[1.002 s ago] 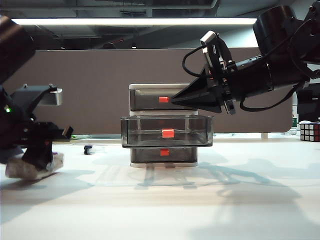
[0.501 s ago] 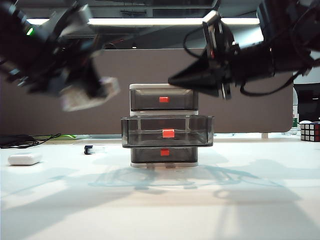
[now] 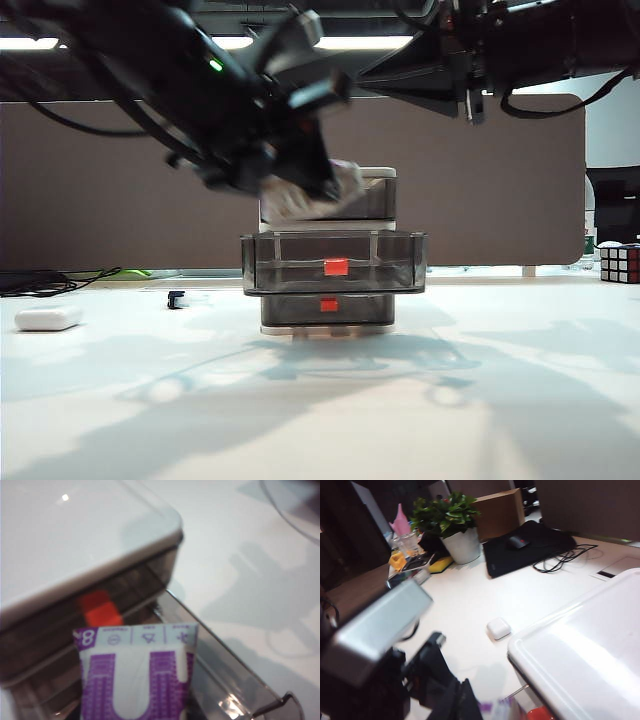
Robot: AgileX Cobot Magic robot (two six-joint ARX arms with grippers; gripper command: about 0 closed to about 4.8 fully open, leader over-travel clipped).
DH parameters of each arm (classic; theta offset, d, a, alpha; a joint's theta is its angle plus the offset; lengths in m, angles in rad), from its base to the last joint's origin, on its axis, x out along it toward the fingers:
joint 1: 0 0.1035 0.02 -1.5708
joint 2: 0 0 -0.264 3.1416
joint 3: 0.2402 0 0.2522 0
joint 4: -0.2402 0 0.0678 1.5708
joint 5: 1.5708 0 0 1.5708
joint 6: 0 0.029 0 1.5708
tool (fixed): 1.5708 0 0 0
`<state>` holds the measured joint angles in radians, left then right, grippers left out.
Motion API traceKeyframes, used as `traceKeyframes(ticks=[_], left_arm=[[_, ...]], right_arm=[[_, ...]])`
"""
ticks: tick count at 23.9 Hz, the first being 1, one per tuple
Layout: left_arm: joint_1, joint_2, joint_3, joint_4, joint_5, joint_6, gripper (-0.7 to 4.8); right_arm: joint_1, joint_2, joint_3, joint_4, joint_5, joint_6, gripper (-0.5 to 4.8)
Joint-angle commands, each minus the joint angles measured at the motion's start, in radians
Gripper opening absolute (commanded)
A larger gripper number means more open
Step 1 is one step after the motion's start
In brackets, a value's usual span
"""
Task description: Open the second layer of the drawer on the table, pick up a pack of napkins on the table and put it in, and finally close the drawer.
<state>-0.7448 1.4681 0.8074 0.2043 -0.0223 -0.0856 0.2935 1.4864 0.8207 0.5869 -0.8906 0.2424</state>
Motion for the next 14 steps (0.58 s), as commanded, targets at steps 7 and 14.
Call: traceKeyframes(ticks=[7, 14], left_arm=[[-0.033, 0.104, 0.053, 0.013, 0.009, 0.003, 2.24], [-0.033, 0.104, 0.053, 0.011, 0.010, 0.003, 2.93]], right_arm=[[-0.010, -0.007, 0.006, -0.032, -0.002, 0.000, -0.05], [-0.011, -0.007, 0.006, -0.032, -0.003, 0.000, -0.04]])
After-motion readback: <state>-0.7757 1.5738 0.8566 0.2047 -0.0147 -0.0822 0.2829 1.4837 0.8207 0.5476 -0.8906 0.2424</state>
